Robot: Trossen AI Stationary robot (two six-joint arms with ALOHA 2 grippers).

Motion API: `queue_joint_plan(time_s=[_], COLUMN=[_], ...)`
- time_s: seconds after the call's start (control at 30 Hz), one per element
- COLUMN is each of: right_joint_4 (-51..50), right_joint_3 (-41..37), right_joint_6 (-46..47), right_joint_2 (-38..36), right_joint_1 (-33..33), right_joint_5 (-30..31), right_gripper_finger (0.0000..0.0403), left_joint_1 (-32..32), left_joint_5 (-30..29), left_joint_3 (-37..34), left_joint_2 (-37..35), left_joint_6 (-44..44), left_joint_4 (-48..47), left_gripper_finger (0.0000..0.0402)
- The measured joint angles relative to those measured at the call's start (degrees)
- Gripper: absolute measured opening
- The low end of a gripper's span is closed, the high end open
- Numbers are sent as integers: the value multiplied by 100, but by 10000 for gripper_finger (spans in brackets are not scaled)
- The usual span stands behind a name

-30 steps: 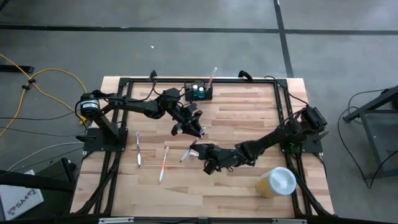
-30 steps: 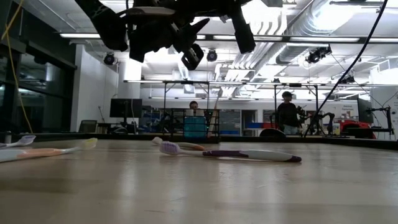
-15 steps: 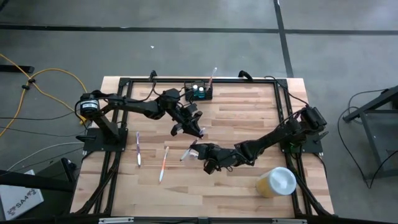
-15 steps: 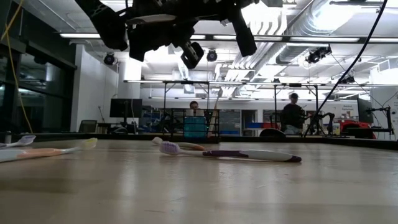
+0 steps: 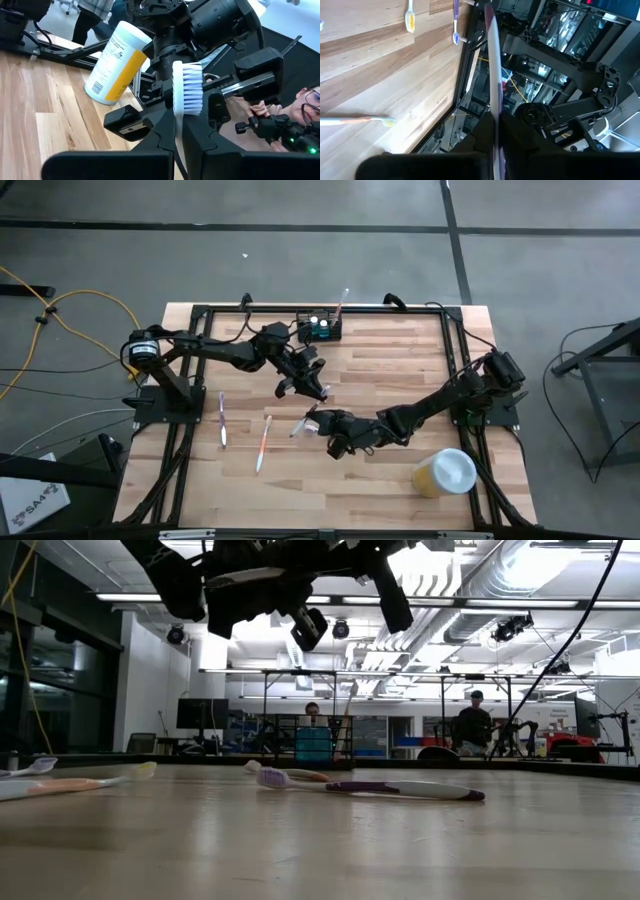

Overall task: Pick & Place toothbrushing station
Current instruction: Put the top right purple toothbrush into the wire organizer

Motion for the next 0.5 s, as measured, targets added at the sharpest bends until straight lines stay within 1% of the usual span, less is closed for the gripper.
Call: queue_joint_plan(time_s=[0.23, 0.5], right_joint_4=[-3, 2], right_joint_3=[0, 0], right_joint_6=[69, 67], right_joint_2=[1, 0], right_joint_1=[-4, -2], right_joint_5=[-8, -11], right_gripper_finger=[46, 59], left_joint_1=[-2, -7], left_joint_5=[7, 37], left_joint_3=[0, 0], left_joint_2=[0, 7], left_joint_6=[15, 13], left_joint_4=[16, -6], left_gripper_finger=[3, 3])
